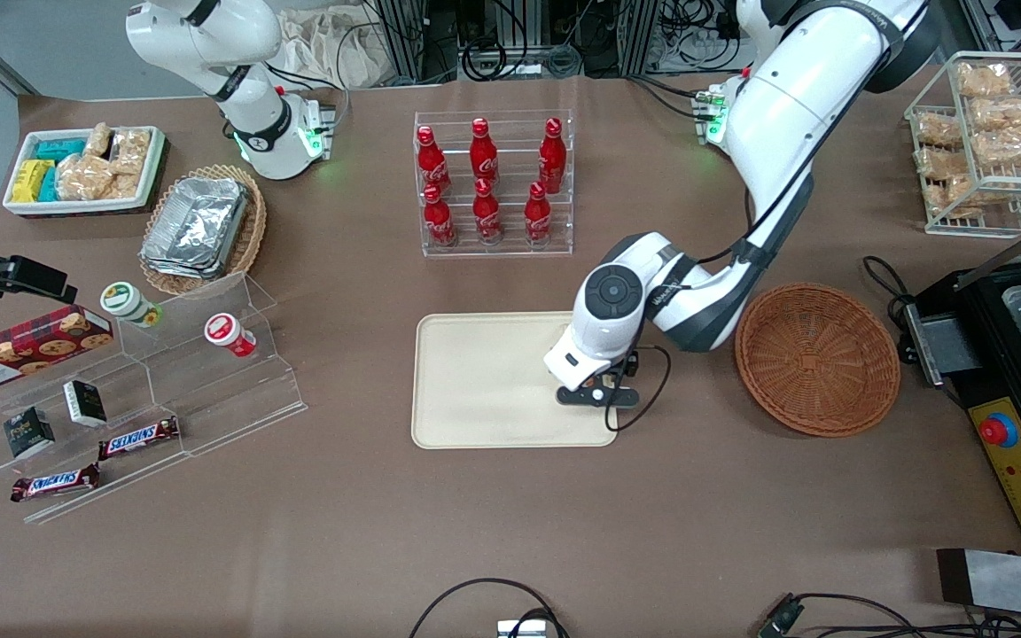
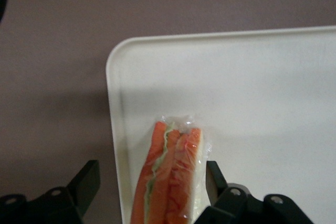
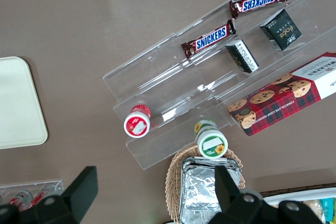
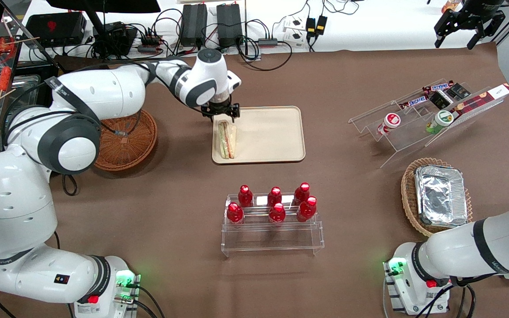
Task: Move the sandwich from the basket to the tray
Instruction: 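Lower the sandwich onto the tray and open the left gripper, then lift the left gripper up away from the sandwich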
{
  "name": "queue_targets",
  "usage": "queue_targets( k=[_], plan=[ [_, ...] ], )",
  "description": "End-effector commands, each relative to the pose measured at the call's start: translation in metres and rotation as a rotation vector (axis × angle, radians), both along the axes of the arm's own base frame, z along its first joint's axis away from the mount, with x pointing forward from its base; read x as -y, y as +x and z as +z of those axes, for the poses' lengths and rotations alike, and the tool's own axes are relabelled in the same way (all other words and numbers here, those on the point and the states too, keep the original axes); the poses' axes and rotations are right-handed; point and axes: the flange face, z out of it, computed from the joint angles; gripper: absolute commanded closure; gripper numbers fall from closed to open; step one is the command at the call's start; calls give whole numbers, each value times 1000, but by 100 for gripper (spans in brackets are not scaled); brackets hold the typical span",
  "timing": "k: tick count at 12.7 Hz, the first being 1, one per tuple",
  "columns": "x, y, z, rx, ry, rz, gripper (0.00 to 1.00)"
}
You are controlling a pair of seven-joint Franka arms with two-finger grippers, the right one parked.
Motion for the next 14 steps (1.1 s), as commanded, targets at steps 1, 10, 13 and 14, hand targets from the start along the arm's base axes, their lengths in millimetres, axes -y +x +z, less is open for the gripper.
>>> queue_targets(
  k=[1, 10, 13, 14],
  plan=[
    [-5, 19, 42, 12, -6, 57, 10],
    [-111, 77, 172, 70, -27, 282, 0],
    [-156, 80, 203, 42, -26, 361, 0],
    [-165, 79, 205, 27, -9, 368, 0]
  ],
)
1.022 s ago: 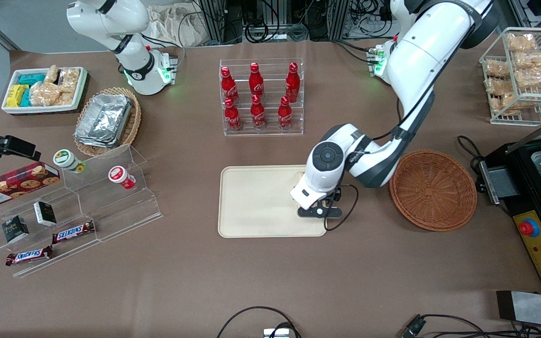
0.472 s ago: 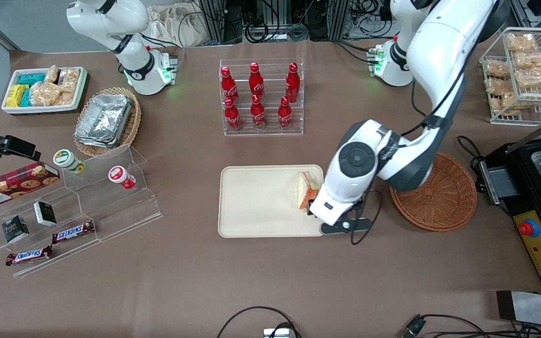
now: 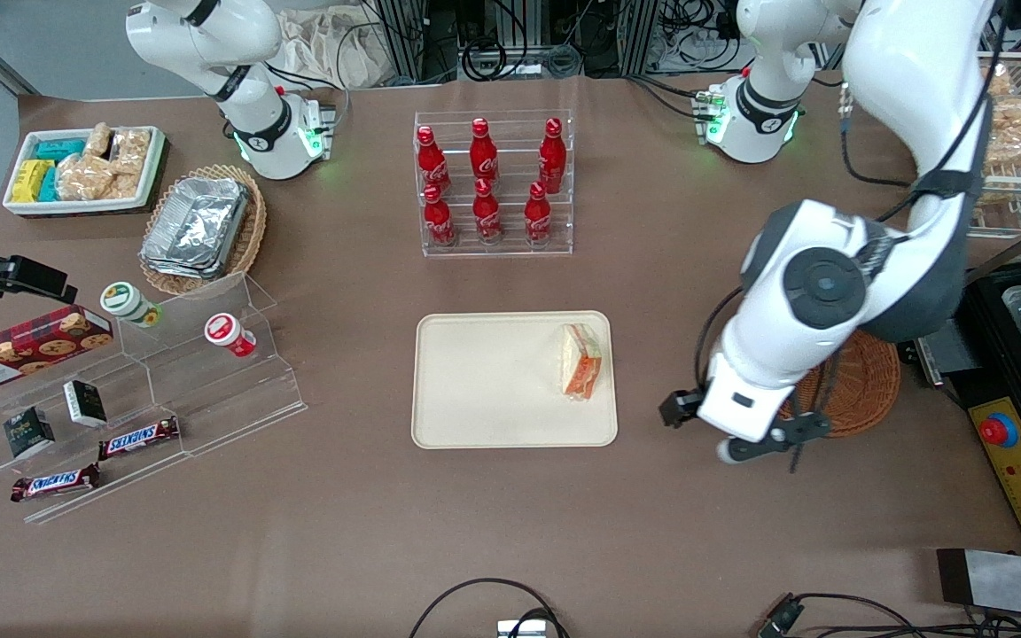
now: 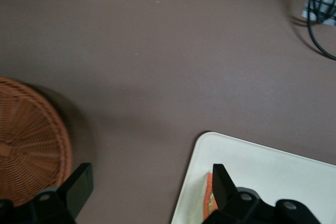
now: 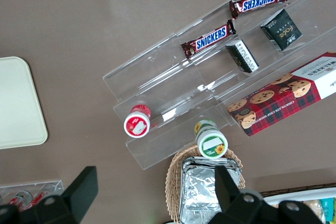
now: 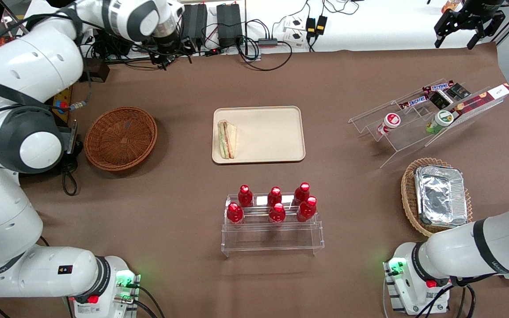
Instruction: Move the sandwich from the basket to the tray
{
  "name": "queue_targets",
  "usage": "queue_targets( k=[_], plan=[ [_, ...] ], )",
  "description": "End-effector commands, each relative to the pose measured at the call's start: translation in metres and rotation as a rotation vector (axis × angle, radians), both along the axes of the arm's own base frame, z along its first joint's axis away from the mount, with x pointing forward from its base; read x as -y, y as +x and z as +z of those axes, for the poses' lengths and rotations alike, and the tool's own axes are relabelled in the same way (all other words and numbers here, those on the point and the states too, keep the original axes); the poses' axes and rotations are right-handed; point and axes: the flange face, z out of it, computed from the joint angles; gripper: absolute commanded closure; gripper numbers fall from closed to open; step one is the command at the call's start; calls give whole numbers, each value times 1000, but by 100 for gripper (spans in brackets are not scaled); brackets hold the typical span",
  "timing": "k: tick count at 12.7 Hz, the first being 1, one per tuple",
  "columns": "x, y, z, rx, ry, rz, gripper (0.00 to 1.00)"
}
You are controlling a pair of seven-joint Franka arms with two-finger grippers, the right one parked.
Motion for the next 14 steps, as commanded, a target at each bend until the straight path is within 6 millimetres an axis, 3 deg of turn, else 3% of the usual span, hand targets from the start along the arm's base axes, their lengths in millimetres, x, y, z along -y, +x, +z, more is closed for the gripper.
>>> queue_targets(
  k=[1, 4, 6, 9, 11, 14],
  plan=[
    [-24, -5, 19, -32, 15, 38, 0],
    [-47, -1, 33, -60, 28, 63, 0],
    [-50, -1, 34, -64, 30, 63, 0],
    [-56, -10, 56, -46, 52, 55, 0],
    [-78, -16, 69, -59, 70, 12, 0],
    [-128, -25, 96, -67, 21, -63, 0]
  ],
)
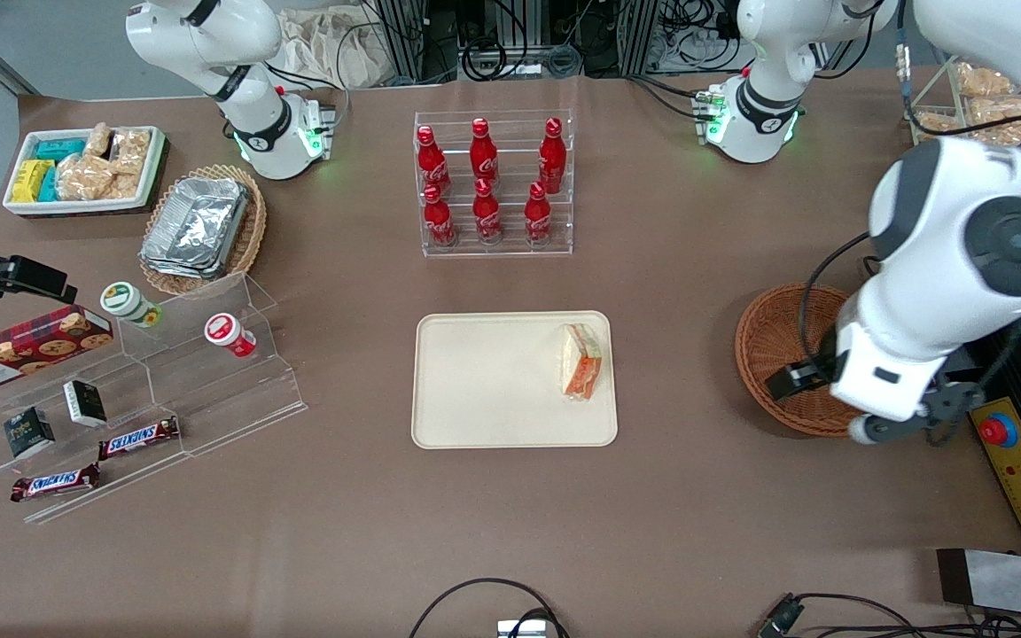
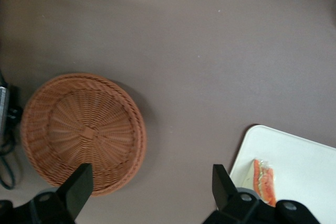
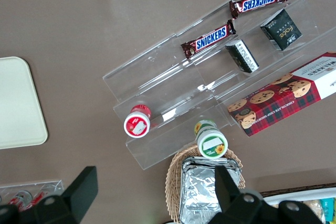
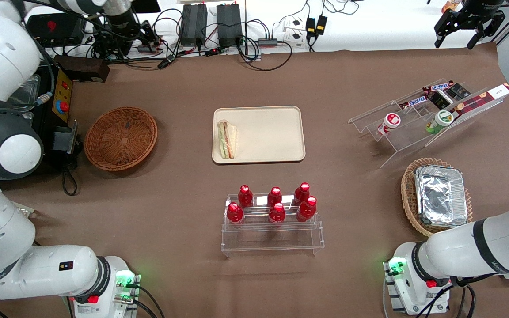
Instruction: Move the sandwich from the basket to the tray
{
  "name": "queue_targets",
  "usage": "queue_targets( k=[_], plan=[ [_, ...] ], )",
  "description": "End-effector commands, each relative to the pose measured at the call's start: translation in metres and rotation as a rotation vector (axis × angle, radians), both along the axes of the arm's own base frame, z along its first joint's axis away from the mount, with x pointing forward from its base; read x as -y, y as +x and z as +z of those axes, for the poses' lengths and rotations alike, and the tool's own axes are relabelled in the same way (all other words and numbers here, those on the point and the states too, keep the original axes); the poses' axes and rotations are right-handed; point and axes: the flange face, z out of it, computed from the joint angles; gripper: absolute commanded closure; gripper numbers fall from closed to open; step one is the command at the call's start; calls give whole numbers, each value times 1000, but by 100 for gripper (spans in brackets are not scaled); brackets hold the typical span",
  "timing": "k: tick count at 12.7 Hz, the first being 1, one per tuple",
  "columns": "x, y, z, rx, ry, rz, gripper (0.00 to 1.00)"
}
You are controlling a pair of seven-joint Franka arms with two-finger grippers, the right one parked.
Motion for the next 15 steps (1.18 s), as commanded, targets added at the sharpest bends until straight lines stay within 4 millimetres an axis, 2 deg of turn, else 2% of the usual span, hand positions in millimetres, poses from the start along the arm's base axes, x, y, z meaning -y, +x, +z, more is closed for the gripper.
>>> queue_targets(
  k=[1, 4, 8, 11, 15],
  plan=[
    [-42, -21, 30, -9, -12, -85, 0],
    [-79, -43, 54, -27, 9, -217, 0],
    [-104, -79, 92, -72, 26, -342, 0],
    [-105, -100, 113, -88, 15, -346, 0],
    [-103, -112, 116, -90, -5, -330, 0]
  ],
)
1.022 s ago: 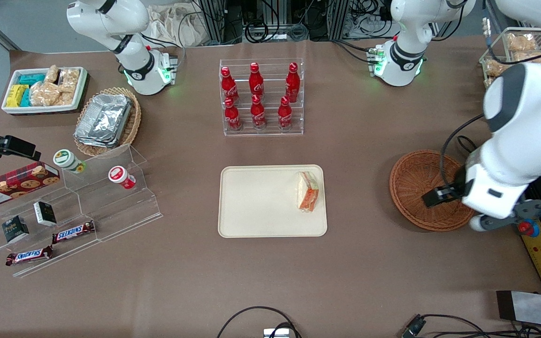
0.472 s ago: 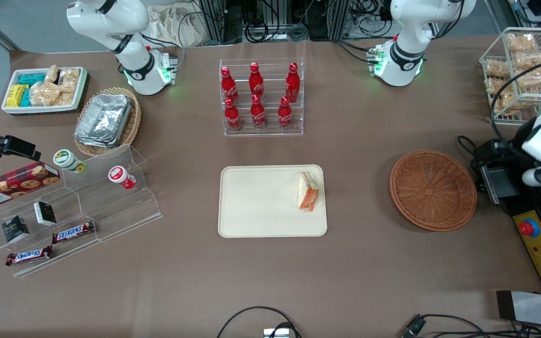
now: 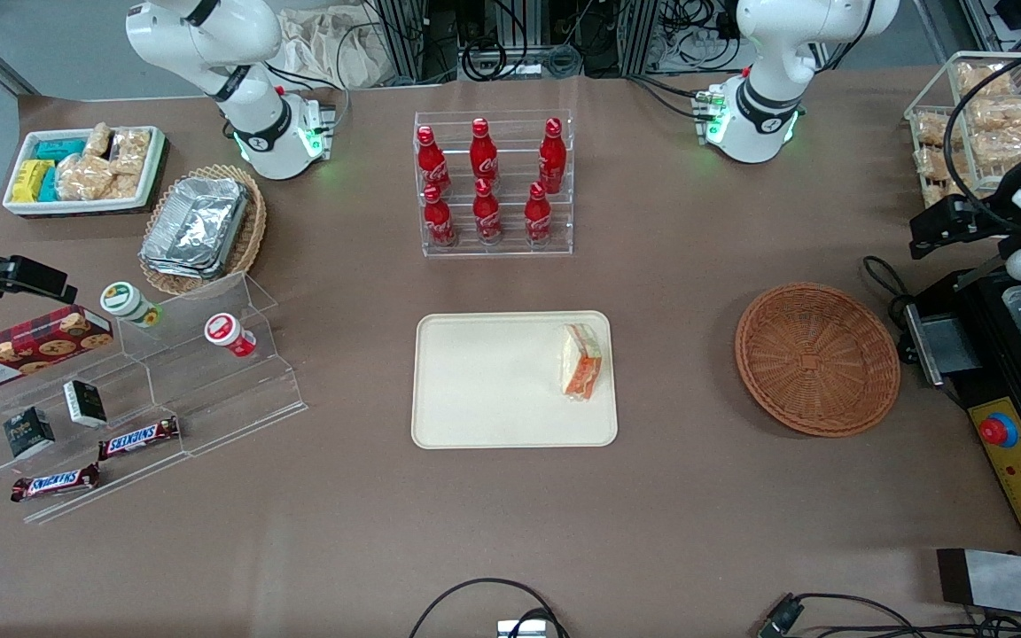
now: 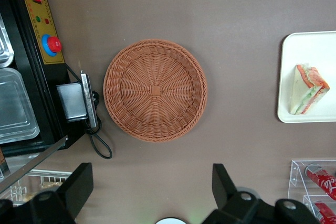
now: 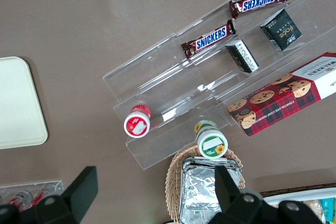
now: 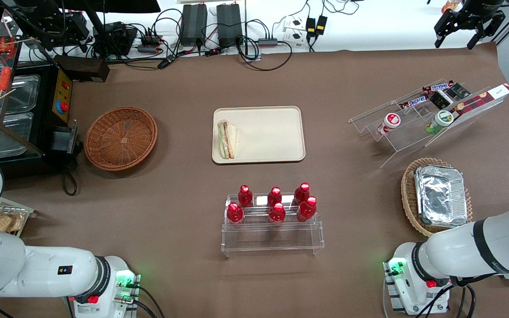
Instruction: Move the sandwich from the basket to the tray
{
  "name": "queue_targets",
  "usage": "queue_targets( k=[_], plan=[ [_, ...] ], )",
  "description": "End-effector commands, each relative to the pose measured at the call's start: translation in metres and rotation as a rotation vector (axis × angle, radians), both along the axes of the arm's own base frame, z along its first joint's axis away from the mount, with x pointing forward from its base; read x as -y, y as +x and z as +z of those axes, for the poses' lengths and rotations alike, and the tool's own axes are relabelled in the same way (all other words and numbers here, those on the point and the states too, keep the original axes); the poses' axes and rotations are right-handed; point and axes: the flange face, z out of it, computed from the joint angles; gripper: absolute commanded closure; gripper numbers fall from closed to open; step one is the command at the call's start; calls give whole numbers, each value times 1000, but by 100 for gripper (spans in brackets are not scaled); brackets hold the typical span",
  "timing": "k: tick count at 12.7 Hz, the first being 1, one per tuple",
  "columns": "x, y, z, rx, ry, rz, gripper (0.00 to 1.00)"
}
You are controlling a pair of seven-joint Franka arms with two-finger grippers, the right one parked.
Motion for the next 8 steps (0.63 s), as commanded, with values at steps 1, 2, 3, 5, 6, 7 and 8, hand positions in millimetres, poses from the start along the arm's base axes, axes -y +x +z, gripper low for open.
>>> queue_targets(
  k=[1, 2, 3, 5, 6, 7, 8],
  plan=[
    [-1, -14, 1, -7, -16, 5, 0],
    [-1, -11, -3, -15, -17, 5, 0],
    [-1, -10, -5, -20, -17, 6, 0],
    [1, -6, -5, -27, -20, 3, 0],
    [2, -7, -4, -28, -29, 2, 0],
    [3, -7, -4, -28, -30, 2, 0],
    [2, -7, -4, -28, -29, 2, 0]
  ],
)
